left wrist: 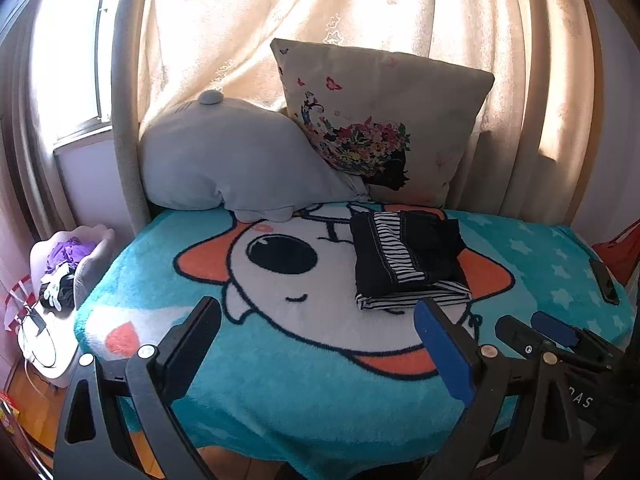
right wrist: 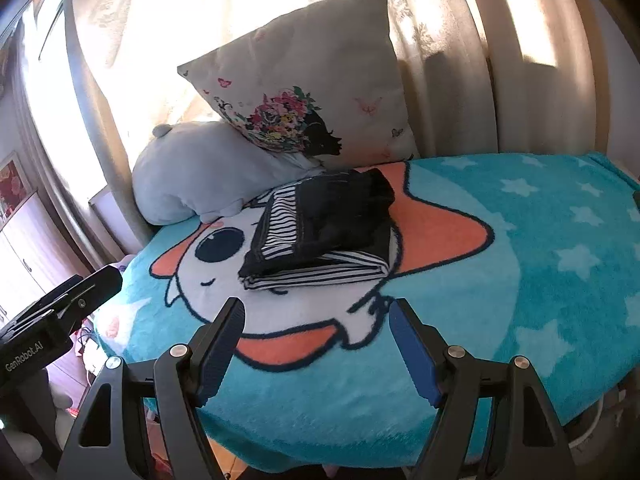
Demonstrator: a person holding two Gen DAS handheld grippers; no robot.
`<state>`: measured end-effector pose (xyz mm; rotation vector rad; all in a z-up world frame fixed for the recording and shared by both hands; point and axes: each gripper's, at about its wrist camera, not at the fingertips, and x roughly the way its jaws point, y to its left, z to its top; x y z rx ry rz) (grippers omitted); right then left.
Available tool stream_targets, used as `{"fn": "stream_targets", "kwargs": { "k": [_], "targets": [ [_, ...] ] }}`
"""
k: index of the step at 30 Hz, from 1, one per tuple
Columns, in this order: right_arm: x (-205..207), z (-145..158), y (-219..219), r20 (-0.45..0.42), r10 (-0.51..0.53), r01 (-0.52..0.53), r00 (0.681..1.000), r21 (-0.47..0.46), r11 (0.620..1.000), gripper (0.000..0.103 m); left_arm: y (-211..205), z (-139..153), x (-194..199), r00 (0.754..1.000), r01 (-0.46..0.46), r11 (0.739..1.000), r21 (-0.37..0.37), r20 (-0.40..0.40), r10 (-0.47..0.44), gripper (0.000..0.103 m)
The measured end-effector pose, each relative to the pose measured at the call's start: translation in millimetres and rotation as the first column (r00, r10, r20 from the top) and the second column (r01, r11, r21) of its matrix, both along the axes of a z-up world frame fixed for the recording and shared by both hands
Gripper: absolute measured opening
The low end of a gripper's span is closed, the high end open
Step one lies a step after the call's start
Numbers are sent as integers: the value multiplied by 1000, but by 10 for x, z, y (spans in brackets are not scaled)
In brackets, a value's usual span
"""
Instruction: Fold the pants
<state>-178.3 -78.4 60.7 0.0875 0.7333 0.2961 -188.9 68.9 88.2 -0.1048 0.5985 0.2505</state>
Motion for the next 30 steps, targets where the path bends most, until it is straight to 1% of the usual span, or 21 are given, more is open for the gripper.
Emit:
{"fn": "stream_targets", "kwargs": {
  "k": [6,9,10,12,14,15,16,18,20,21,22,23,24,25,27,29,30],
  "targets": [
    [-117,14,42,6,6,-6,1000,2,1000,79,24,51,-32,1000,5,1000,10,-4,-5,97],
    [-117,53,-19,5,7,-7,1000,11,1000,79,33,143,-17,1000,10,1000,6,2,-10,97],
    [-102,103,-67,10,5,-5,1000,17,1000,79,35,205,-20,1000,7,1000,14,17,-7,97],
    [-61,227,-177,33,-6,6,999,23,1000,79,46,380,-28,998,-9,998,60,66,5,97],
    [5,367,-276,52,-19,18,998,18,1000,80,82,533,15,995,-6,996,86,101,-2,100],
    [53,436,-320,59,-23,23,998,10,1000,80,101,602,50,994,1,996,91,109,-11,103],
    [136,534,-378,68,-29,30,997,-8,1000,80,136,681,117,993,20,996,88,112,-30,103],
    [301,694,-454,80,-39,42,996,-44,998,80,226,827,332,993,68,996,65,88,-73,103],
    [491,827,-503,84,-32,38,996,-69,997,82,339,941,643,993,105,993,44,53,-108,103],
    [610,868,-521,76,-21,27,997,-76,997,84,398,975,829,991,131,991,30,37,-132,103],
    [781,883,-533,52,-6,10,999,-80,997,85,412,973,929,988,150,989,20,25,-150,103],
    [906,862,-531,29,1,1,1000,-79,997,85,452,935,1130,984,176,984,0,-7,-176,103],
    [1059,802,-535,0,5,-5,1000,-70,998,86,498,855,1322,981,189,982,-29,-40,-190,103],
    [1179,729,-536,-15,11,-12,1000,-49,999,86,540,750,1462,978,195,978,-67,-54,-199,103],
    [1455,483,-534,-82,29,-28,996,9,1000,86,609,533,1664,974,203,967,-153,-71,-215,103],
    [1692,187,-540,-159,50,-33,986,109,994,86,677,172,1915,963,204,932,-301,-110,-247,103],
    [1795,32,-546,-199,61,-28,978,167,986,86,684,70,1963,959,203,918,-341,-119,-256,101]
  ]
}}
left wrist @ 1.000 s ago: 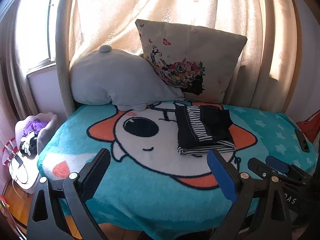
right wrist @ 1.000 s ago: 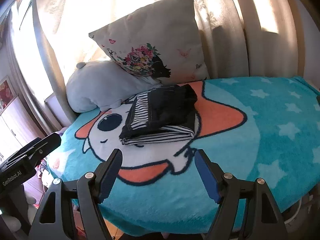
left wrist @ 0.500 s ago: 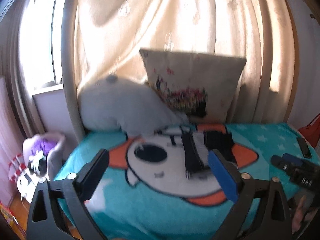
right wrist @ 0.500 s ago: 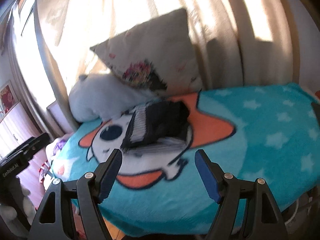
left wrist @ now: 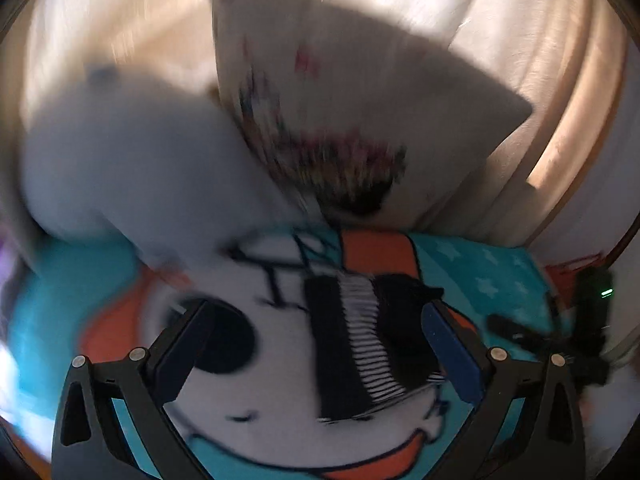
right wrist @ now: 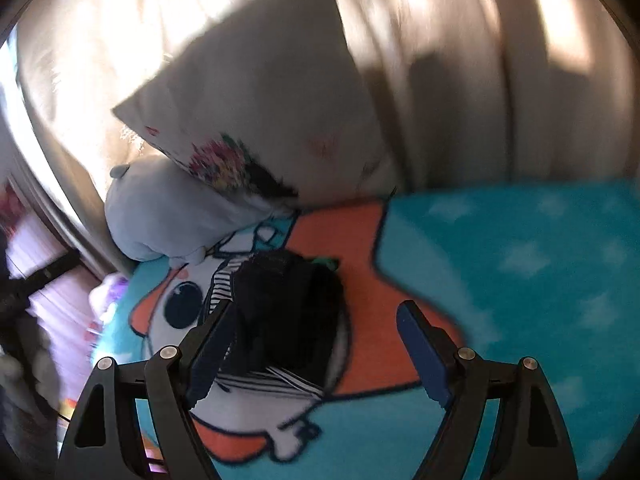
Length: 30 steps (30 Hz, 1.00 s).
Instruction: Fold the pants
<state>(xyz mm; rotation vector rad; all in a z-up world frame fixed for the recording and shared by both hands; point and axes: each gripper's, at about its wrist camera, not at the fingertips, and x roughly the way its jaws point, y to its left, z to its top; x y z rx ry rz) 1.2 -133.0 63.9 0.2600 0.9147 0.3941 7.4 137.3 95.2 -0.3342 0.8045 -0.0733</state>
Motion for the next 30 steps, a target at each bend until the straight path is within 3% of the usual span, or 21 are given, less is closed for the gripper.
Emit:
{"fn": "stream_targets", "kwargs": {
  "k": [1,3,11,14,15,17,18,19,24,30],
  "targets": [
    [76,-131,1,-35,4,-3,999,43,999,86,-5,-191,113,999,7,999,-50,-38,-9,97],
    [175,-315,19,-81,9,-1,997,89,996,86,-48,-391,238,997,19,997,-78,-74,-24,94],
    [407,-729,189,-153,31,-12,988,122,992,84,-159,-986,627,983,64,973,-221,-157,-100,94],
    [469,-803,205,-161,38,-10,986,170,985,75,-206,-1105,714,975,87,955,-282,-175,-140,94],
    [488,-819,215,-163,43,-12,986,186,982,68,-224,-1161,749,971,90,947,-310,-183,-152,94],
    [534,-863,235,-173,45,-7,984,217,976,62,-255,-1188,761,973,86,938,-334,-173,-151,92],
    [546,-877,232,-177,43,0,983,232,973,58,-274,-1178,765,974,94,937,-336,-164,-157,72],
    [553,-885,223,-183,42,5,982,253,968,53,-300,-1191,787,969,110,929,-354,-168,-179,45],
    [473,-728,245,-146,50,-10,988,265,964,38,-297,-1078,741,974,103,929,-356,-154,-167,38],
    [487,-451,406,-85,74,-46,994,286,957,37,-189,-746,726,985,97,942,-321,-107,-138,38]
  ]
}}
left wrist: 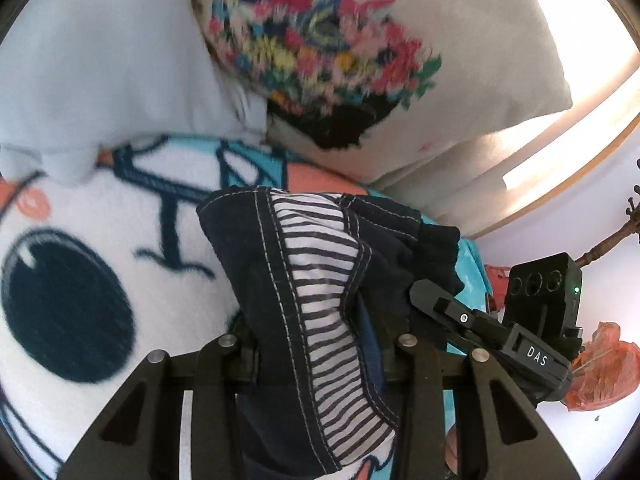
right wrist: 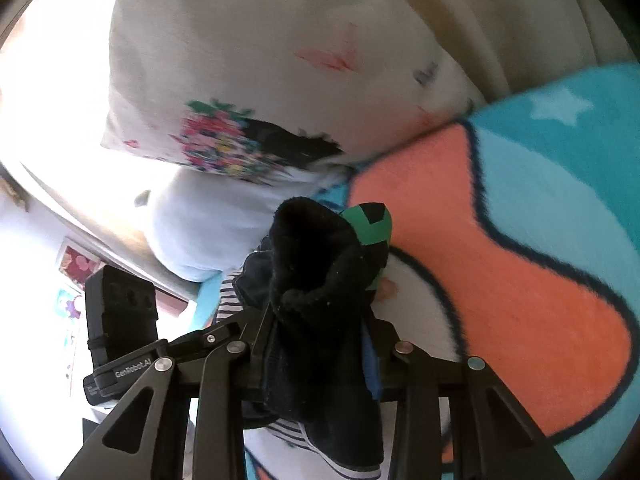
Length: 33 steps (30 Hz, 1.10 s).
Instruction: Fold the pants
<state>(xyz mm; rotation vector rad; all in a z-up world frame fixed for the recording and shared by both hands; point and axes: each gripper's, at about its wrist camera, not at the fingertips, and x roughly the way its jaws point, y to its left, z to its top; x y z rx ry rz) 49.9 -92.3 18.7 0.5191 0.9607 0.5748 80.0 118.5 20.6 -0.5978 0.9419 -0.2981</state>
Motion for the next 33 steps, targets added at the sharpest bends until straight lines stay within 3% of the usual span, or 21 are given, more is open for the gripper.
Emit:
{"fn": "stream_targets", "kwargs": {
  "k": [3,7,10,13,15,17,19,21,23,26,29,30,31,33],
  "targets": [
    [71,37,87,6,8,-8,1000,-4,1000,37,79,22,43,999,-32,999,23,-11,32,40],
    [157,-116,187,-19,2,-3,1000,-61,998,38,214,-205,94,991,-92,991,96,-86,100,46],
    [172,-278,174,-51,-29,23,998,-121,992,49,311,-323,-13,987,-101,993,61,-119,107,49],
    [133,-271,93,-58,-43,35,997,-133,991,56,305,-181,-120,992,-94,993,68,-82,100,49],
    [62,-130,49,-13,-65,62,998,-161,985,56,299,-10,-246,994,-101,990,99,-28,105,50],
    [-86,168,2,119,-109,131,987,-193,972,56,299,123,-376,993,-120,986,118,19,119,54],
    [-167,424,10,201,-99,133,974,-159,978,58,277,185,-483,991,-131,985,111,52,126,55],
    [-130,535,67,203,-67,91,977,-108,990,58,208,175,-523,992,-117,987,106,60,111,55],
    [28,496,173,151,-14,19,988,-36,999,58,102,61,-488,996,-86,989,118,34,82,55],
    [351,190,288,16,39,-40,999,48,998,58,-2,-131,-436,998,-66,989,134,-16,68,55],
    [587,-224,210,-120,-23,28,993,41,999,56,-34,-207,-421,998,-57,988,141,-18,60,55],
    [615,-323,144,-144,-56,63,988,41,997,50,-37,-201,-421,998,-57,988,144,-14,60,55],
    [621,-414,58,-159,-77,91,984,78,993,44,-40,-189,-422,998,-56,987,150,-11,59,55],
    [587,-420,1,-150,-86,102,985,103,989,44,-36,-171,-419,998,-53,987,152,-10,55,56]
  ]
}}
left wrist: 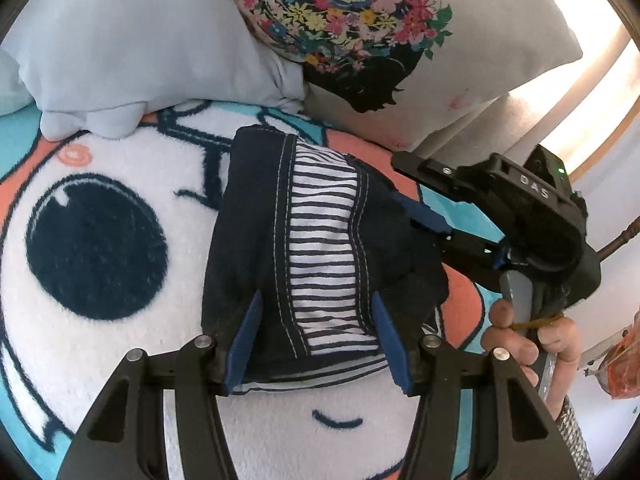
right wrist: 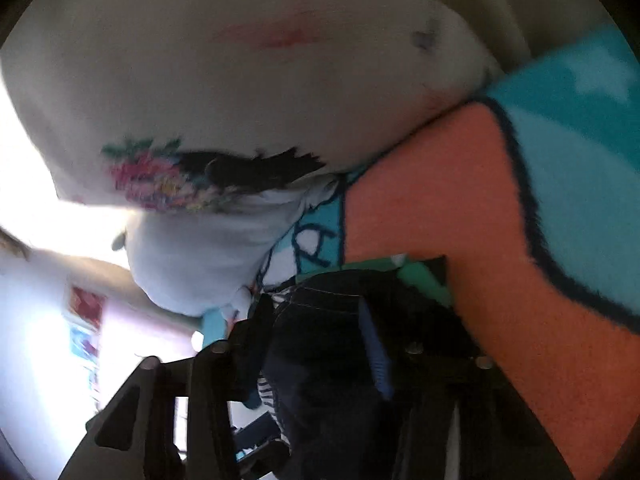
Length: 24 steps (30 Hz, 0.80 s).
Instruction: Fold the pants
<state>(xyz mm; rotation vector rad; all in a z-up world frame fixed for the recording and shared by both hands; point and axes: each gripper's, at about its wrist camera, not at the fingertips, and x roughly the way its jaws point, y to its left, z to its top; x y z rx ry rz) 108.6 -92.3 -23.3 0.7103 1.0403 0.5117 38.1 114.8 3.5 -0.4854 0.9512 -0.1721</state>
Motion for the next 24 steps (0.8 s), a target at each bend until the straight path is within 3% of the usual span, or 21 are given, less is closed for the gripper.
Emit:
{"fn": "stream_targets", "kwargs": {
  "k": [3,6,13,16,18,20,24],
  "targets": [
    [-149,140,-36,41,-23,25,999,-58,998,47,21,36,-55,1000,-6,1000,4,-2,6,56],
    [-373,307,-74,101,-37,50,994,-132,990,58,12,127,-207,1000,-18,999,33,21,17,56],
    [-1086,465,-136,200,-46,100,979,-265,959,62,-194,506,-813,982,-108,969,220,174,70,67],
    [-1410,472,-156,222,-45,114,974,-311,943,63,-325,629,-1079,962,-177,931,318,254,97,77],
    [-1569,489,-131,243,-40,126,969,-351,928,63,-400,721,-1265,938,-250,891,380,323,126,84],
    [-1757,531,-68,281,-34,151,959,-408,901,64,-472,864,-1550,897,-335,842,423,417,147,92],
    [-2044,590,1,330,-29,191,943,-469,862,68,-542,1055,-1891,837,-431,791,434,520,171,103]
  ]
}}
